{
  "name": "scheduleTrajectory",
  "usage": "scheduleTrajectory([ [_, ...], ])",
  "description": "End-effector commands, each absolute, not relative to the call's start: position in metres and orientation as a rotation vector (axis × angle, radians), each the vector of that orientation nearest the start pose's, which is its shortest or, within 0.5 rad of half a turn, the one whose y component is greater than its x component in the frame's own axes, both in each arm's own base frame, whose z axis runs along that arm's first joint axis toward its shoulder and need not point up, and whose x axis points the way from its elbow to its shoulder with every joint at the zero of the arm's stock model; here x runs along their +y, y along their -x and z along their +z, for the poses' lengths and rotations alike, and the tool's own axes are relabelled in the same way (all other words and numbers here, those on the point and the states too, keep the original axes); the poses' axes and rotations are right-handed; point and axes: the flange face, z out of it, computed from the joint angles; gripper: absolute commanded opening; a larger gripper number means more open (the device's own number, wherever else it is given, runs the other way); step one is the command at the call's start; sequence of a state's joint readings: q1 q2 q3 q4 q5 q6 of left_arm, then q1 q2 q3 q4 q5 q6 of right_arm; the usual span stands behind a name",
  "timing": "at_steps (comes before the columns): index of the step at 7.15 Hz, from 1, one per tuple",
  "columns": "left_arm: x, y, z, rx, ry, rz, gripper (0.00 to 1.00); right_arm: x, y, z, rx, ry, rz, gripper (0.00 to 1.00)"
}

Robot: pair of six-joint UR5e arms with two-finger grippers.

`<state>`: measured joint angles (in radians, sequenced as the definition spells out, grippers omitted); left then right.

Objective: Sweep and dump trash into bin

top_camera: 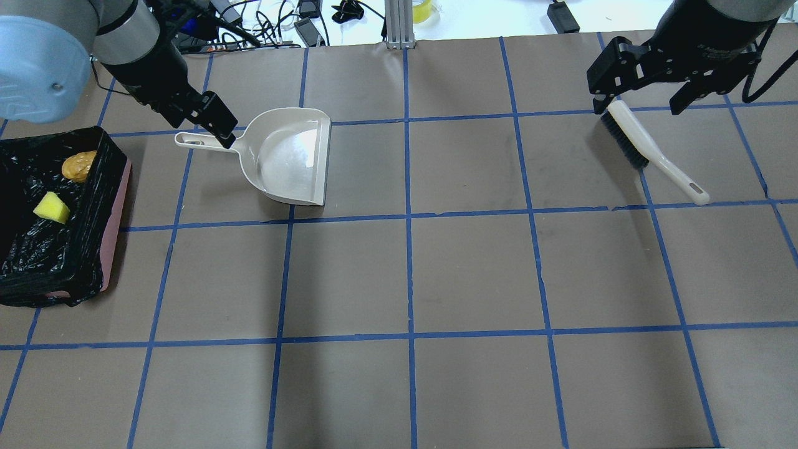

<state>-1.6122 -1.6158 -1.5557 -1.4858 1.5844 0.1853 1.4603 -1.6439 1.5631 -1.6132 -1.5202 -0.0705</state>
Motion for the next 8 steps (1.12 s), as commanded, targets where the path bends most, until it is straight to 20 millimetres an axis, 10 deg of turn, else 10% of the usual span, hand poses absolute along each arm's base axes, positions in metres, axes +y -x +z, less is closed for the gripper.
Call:
scheduleTrajectory([
  [1,-0.4881,0.1629,0.5002,3.088,-0.298,-0.084,1.00,-0.4838,-0.0855,0.5311,3.096,-0.057,-0.197,1.00],
  [8,-0.4832,0.1575,0.5060,3.109,0.011,-0.113,1.00,-0.4824,-0.0843,0.5339,3.122,0.055,-0.203,1.00],
])
